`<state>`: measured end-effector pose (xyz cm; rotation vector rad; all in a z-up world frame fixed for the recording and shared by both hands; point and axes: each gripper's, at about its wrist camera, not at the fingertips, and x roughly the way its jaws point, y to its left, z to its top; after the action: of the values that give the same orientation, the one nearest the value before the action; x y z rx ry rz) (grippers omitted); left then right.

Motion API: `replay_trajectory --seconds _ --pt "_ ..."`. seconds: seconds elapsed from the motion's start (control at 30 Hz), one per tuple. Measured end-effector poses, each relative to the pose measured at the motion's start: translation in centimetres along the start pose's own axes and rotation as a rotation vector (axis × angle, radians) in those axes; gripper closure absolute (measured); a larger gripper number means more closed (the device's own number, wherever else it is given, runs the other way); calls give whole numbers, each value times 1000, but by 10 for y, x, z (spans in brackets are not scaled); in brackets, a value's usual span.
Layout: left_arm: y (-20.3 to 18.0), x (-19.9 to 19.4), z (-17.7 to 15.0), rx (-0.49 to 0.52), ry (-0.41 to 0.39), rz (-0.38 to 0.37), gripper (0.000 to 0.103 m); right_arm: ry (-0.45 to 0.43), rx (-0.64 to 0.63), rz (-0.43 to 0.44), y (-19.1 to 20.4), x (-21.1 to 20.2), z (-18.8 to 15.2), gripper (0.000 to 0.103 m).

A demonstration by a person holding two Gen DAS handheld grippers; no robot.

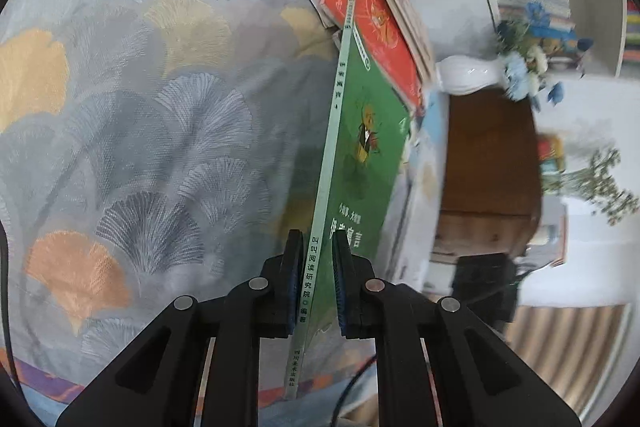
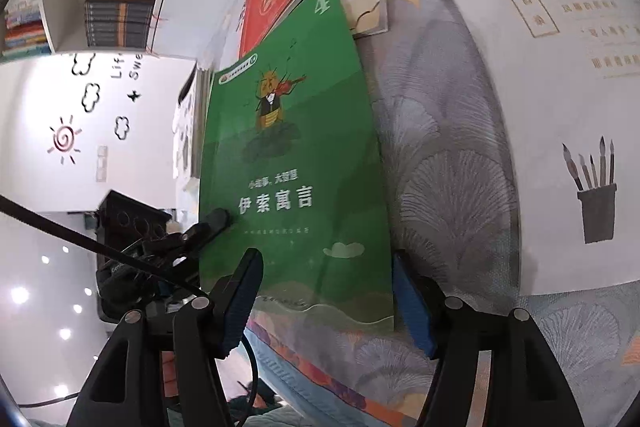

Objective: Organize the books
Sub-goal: 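Lift the green Aesop book upright with the left gripper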

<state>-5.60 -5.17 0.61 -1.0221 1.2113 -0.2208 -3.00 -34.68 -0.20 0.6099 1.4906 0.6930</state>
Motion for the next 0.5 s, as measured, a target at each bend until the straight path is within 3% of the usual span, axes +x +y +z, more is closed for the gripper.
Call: replay_trajectory --seconds 0.1,0.3,0.43,0.5 --pt "0 -1 3 -18 -31 -7 93 12 -6 12 8 0 -1 38" --pt "2 -5 13 -103 -4 -168 93 11 0 126 20 -16 -2 37" --pt "-9 -4 11 -94 -7 -178 92 13 26 164 16 -15 5 37" --pt "-7 -4 13 -137 -11 -237 92 14 31 164 13 -13 6 37"
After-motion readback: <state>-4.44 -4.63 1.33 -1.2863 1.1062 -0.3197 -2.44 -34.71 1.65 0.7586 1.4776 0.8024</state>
